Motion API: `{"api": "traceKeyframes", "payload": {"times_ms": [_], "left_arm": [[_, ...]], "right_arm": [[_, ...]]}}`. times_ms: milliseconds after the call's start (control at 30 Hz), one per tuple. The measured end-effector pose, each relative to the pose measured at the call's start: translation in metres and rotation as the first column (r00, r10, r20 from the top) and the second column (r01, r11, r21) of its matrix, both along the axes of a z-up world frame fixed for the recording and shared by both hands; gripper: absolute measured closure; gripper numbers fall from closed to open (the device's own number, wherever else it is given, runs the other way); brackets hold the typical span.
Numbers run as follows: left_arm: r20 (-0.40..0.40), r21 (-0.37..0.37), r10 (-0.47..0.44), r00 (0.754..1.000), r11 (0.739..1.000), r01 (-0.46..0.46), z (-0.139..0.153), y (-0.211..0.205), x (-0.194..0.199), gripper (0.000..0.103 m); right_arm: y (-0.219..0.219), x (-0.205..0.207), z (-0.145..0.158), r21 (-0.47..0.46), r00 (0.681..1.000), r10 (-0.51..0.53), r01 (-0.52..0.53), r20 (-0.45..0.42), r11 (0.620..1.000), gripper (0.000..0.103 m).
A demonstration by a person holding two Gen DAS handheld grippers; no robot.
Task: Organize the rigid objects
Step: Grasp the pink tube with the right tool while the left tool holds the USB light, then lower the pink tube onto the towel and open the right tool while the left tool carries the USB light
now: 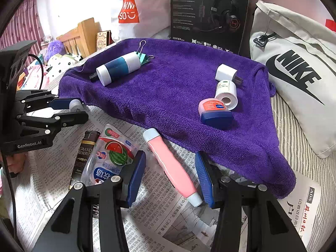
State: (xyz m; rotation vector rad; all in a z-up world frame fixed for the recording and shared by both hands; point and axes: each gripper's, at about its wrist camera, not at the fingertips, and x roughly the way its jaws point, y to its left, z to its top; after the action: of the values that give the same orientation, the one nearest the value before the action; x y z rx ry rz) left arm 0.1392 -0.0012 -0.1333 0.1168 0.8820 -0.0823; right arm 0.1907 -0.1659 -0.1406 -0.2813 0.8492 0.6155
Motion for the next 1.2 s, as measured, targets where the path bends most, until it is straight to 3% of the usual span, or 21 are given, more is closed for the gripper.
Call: {"api": "traceKeyframes", "payload": {"times_ms": [400, 467, 733, 833, 1000, 1100, 1200], "left_arm": [[-0.006, -0.042, 0.0, 1.0, 0.999, 0.0, 0.0, 0.005, 0.0, 0.068], [-0.006, -0.042, 0.0, 1.0, 0.999, 0.0, 0.0, 0.005, 0.0, 0.068], [-0.008, -0.057, 0.0, 1.0, 0.998, -0.001, 0.001, 0.007, 0.0, 0.069], [-0.008, -0.051, 0.0, 1.0, 0.999, 0.0, 0.001, 0.007, 0.001, 0.069], [-0.009, -0.058, -0.001, 1.0, 0.998, 0.001, 0.0, 0.007, 0.001, 0.069], [-0.009, -0.063, -0.001, 1.0, 0.998, 0.001, 0.0, 0.008, 0.001, 0.069], [-0.015, -0.087, -0.002, 1.0, 0.996, 0.0, 0.002, 0.011, 0.001, 0.069]], "right_arm": [[-0.001, 0.0, 0.002, -0.001, 1.0, -0.003, 0.003, 0.004, 1.0, 0.058], [-0.004, 0.002, 0.003, 0.005, 1.0, -0.014, 0.014, -0.003, 1.0, 0.069], [-0.015, 0.005, 0.01, 0.03, 0.994, -0.035, 0.039, -0.106, 0.999, 0.088], [-0.012, -0.002, 0.01, 0.012, 0.989, -0.01, 0.012, -0.146, 1.0, 0.087], [0.002, -0.012, 0.008, -0.101, 0.996, 0.033, -0.042, -0.084, 0.994, 0.087], [0.003, -0.015, 0.007, -0.121, 0.998, 0.033, -0.04, -0.059, 0.992, 0.088], [0.002, -0.013, 0.01, -0.115, 0.996, 0.0, -0.01, -0.089, 0.993, 0.088]]}}
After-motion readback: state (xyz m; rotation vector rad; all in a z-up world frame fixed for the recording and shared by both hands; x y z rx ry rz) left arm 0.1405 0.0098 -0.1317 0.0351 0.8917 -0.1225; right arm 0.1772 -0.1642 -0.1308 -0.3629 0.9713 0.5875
